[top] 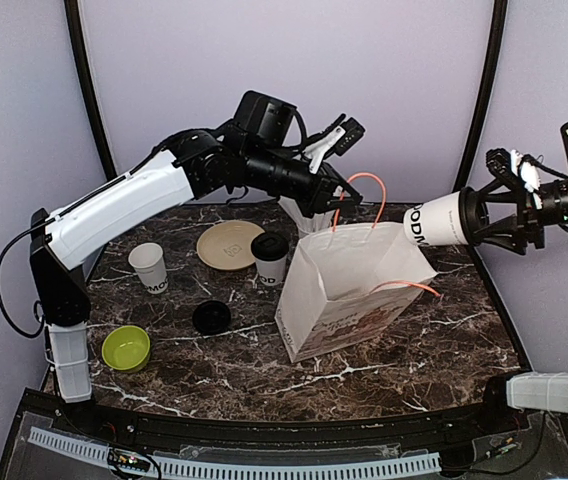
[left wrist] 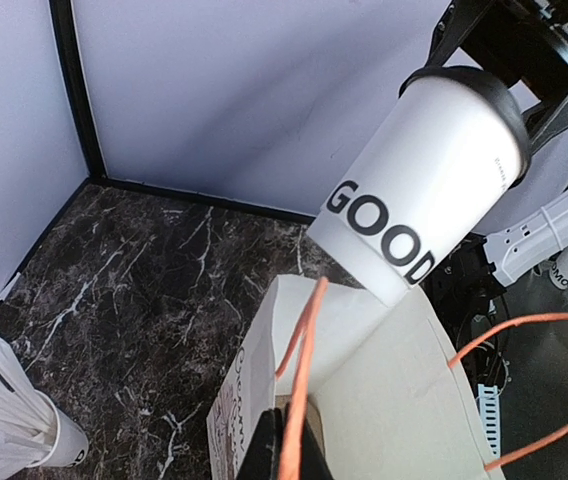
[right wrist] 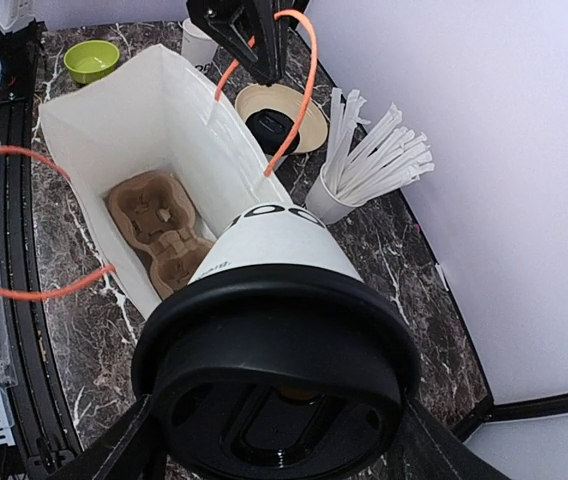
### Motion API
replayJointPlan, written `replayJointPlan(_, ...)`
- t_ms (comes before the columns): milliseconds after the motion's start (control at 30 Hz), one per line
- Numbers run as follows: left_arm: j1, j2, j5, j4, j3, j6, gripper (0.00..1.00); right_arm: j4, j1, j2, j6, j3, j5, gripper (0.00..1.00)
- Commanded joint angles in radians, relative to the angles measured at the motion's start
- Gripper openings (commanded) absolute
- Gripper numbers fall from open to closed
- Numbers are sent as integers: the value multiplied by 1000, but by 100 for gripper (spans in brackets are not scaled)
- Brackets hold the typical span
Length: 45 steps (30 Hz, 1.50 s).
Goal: Pack the takeout coffee
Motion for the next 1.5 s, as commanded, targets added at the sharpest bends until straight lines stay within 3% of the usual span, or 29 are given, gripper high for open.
replayJointPlan(0, -9, -37, -72, 19, 5, 28, 0, 7, 7, 27, 34, 98, -96, 63)
replayJointPlan(500, -10, -9, -43, 35, 5, 51, 0, 11, 61, 58, 31, 22, -103, 62)
replayJointPlan(700, -16, -1, -46, 40, 5, 40, 1, 96, 185, 54, 86, -61, -15, 62)
replayJointPlan(1067, -30, -6, -64, 19, -20, 37, 3, 317, 511, 140, 187, -93, 349, 56)
replayJointPlan(1267, -30, -15, -88, 15, -8, 74, 3, 337, 582, 176, 181, -85, 428, 56)
replayJointPlan(1467, -30, -10, -139, 26, 14, 144, 3, 316, 632, 208, 177, -97, 405, 56)
